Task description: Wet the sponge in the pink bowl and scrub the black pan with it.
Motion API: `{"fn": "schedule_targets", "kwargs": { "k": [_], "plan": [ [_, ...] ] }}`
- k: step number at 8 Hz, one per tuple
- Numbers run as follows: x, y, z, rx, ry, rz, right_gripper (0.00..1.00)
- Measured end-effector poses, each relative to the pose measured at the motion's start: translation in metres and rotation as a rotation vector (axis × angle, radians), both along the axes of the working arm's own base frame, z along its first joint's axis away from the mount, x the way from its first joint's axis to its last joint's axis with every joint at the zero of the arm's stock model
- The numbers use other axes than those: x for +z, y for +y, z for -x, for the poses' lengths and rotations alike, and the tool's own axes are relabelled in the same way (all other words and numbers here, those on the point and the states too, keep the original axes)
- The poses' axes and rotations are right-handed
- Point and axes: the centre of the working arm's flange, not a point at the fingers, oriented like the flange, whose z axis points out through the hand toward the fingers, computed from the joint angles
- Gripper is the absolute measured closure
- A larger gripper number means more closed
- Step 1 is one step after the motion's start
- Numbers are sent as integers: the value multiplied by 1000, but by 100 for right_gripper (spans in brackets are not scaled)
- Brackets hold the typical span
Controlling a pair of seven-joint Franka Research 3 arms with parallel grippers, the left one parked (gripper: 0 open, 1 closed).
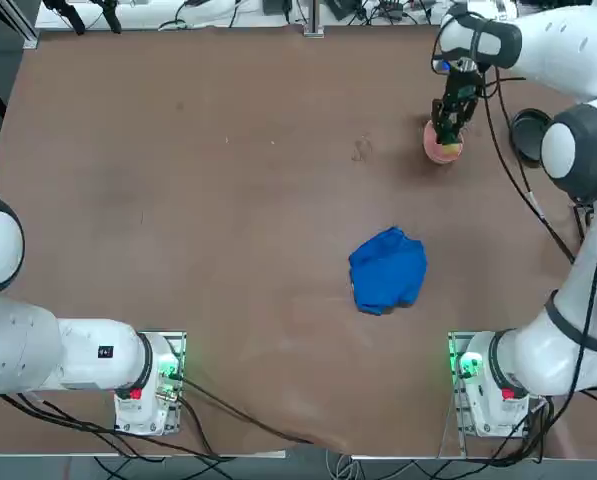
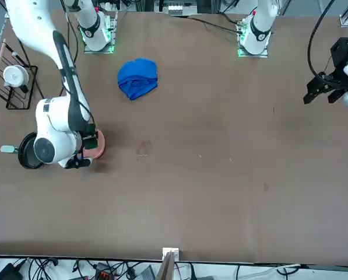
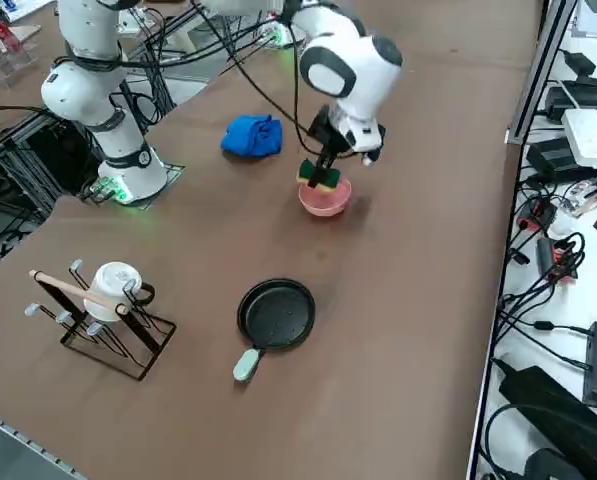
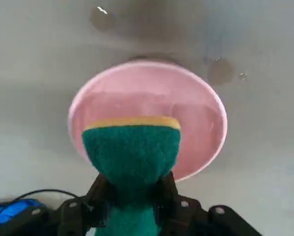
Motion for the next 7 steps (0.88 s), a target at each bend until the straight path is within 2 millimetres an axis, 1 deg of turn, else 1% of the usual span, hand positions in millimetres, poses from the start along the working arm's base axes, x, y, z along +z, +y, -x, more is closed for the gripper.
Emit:
{"fn": "schedule_targets", "kwargs": {
  "k": [2,3,5,7],
  "plan": [
    [-25,-8,3,-5,37,3,57],
    [-28,-9,2,-6,36,4,57],
    [-29,-8,-2,-7,2,1,57],
    [-36,-11,-7,-13,-31,-1,57]
  ]
}}
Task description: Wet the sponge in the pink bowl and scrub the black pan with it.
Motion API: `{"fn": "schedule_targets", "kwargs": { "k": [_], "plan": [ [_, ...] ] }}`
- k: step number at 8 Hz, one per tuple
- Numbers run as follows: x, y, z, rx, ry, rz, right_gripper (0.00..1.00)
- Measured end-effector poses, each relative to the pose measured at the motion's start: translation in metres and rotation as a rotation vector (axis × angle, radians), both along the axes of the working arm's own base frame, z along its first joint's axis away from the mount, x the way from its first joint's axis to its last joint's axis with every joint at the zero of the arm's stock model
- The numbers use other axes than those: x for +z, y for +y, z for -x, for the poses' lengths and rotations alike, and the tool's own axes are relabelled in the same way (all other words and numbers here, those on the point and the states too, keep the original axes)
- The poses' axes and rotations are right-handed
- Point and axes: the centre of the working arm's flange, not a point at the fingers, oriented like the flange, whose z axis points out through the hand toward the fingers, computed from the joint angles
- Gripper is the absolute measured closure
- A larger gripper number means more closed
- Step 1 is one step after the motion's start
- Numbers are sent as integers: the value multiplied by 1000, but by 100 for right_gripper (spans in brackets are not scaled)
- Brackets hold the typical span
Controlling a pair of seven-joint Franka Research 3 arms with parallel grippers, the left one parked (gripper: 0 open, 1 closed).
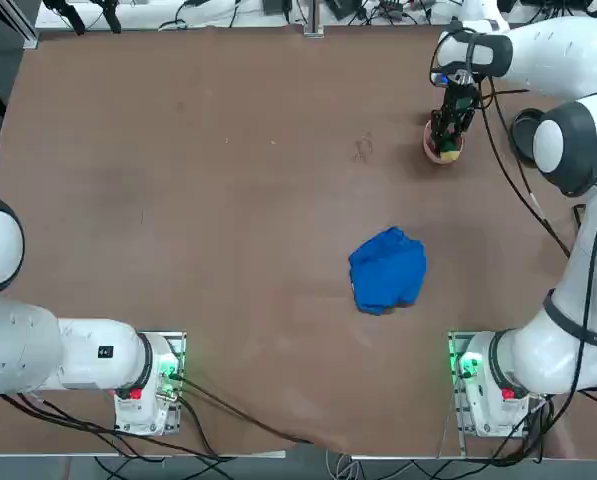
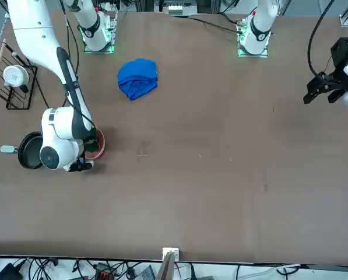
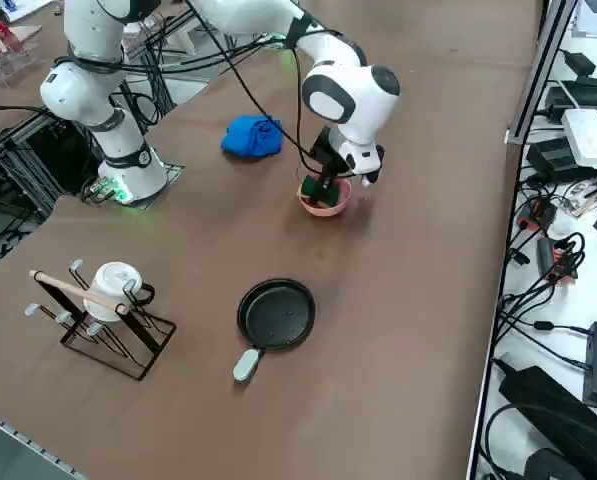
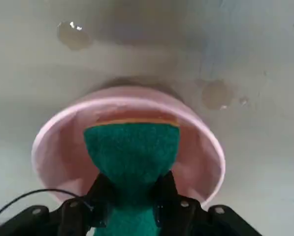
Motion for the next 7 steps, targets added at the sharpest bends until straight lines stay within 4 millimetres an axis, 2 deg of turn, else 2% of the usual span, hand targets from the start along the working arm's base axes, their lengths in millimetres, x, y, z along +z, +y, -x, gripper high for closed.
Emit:
{"fn": "schedule_targets", "kwargs": {
  "k": [7],
  "plan": [
    [-22,-1,-3,-4,-20,1,58]
  ]
}}
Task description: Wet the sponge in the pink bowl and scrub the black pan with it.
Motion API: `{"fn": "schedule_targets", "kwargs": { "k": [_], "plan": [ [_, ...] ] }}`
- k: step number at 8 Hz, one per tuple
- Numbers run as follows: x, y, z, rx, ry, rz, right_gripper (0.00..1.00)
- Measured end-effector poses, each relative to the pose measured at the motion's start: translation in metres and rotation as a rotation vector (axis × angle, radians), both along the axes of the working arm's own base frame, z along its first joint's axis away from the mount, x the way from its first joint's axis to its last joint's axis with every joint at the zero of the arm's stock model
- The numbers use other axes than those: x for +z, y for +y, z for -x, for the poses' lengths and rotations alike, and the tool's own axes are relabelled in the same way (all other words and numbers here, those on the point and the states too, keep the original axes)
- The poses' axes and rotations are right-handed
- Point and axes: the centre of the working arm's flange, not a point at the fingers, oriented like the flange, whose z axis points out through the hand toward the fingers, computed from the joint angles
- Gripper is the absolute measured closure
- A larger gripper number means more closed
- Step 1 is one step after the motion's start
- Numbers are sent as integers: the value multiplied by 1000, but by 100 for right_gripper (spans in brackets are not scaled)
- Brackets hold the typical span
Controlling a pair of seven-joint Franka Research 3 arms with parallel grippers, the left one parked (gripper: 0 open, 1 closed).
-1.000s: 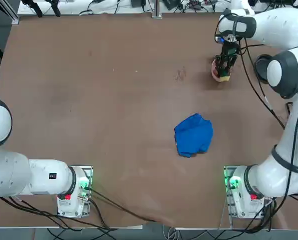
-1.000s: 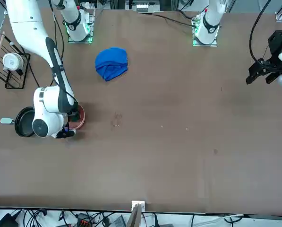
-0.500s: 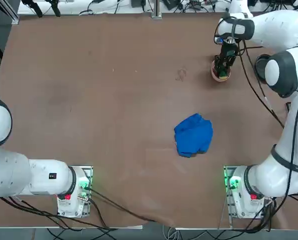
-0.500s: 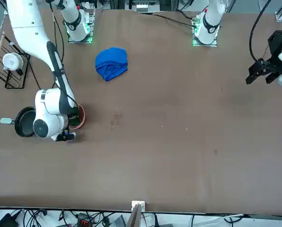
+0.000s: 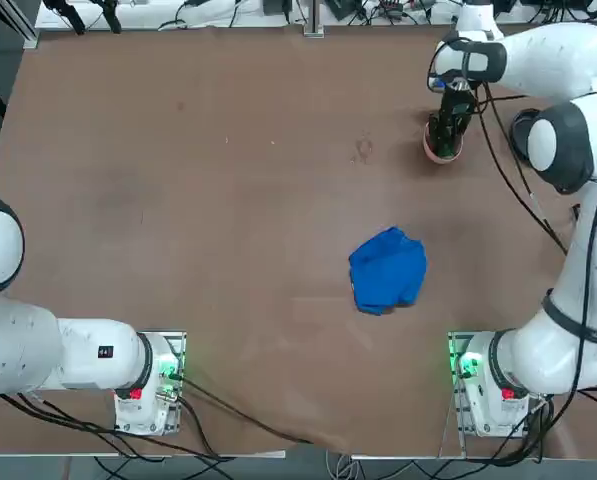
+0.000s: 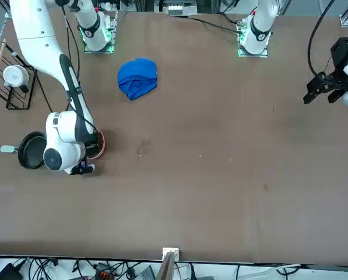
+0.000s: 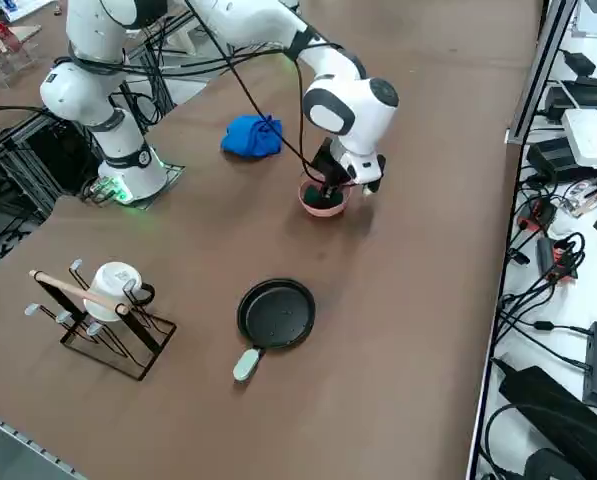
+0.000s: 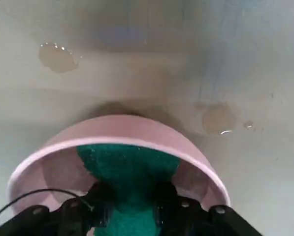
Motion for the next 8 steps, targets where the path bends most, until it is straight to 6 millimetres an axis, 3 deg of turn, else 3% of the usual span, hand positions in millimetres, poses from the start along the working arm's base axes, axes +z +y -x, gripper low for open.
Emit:
{"fn": "schedule_targets", "kwargs": {
  "k": [8],
  "plan": [
    [1,3,4,2,-62,-8,57]
  ]
}}
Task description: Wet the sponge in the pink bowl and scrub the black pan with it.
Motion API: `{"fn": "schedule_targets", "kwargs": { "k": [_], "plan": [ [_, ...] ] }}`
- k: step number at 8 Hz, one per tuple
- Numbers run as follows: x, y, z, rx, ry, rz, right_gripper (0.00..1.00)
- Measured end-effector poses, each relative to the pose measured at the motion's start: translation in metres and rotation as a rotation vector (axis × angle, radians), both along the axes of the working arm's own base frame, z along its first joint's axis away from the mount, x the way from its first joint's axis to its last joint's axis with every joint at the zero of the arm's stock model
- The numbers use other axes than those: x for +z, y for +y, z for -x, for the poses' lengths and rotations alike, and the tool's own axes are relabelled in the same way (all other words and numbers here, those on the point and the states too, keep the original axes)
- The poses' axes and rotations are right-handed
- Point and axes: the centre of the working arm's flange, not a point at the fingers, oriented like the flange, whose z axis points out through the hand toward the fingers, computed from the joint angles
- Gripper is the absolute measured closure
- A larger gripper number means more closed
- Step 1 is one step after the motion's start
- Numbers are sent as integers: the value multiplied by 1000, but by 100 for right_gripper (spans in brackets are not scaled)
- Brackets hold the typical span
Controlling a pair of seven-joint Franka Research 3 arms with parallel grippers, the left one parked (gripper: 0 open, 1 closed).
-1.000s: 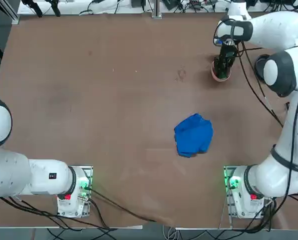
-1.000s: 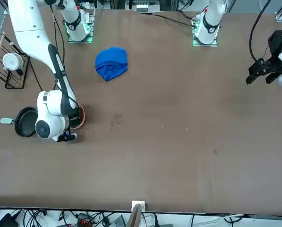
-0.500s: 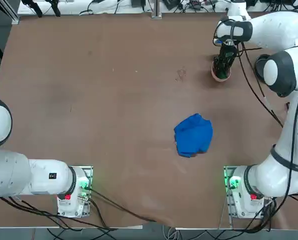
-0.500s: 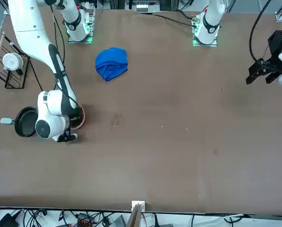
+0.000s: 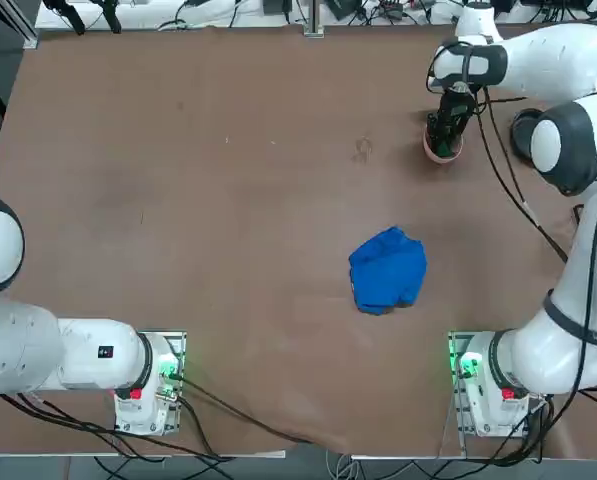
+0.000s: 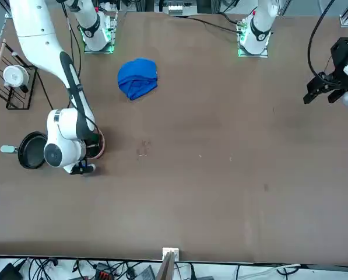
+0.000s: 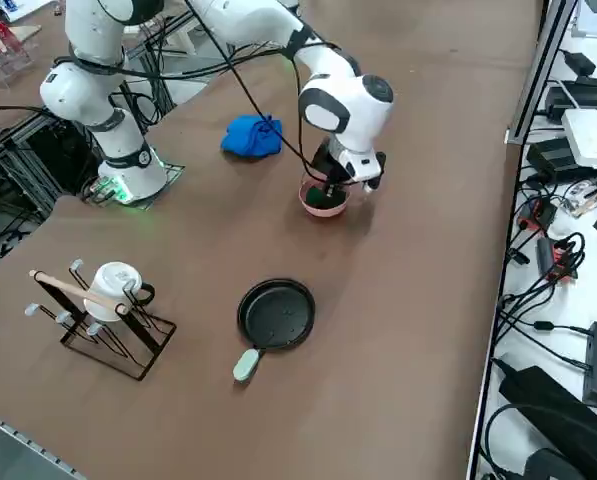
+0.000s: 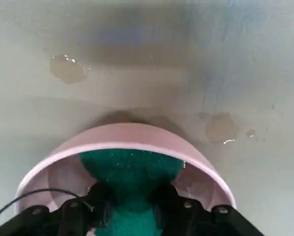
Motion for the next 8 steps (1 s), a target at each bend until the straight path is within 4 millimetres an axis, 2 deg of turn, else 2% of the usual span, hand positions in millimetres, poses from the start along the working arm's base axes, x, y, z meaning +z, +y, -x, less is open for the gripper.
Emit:
{"fn": "schedule_targets", "kwargs": {
  "k": [6,8],
  "plan": [
    [2,0,1,0,-15,-2,58],
    [12,-2,-2,-2,-28,-3,58]
  ]
}}
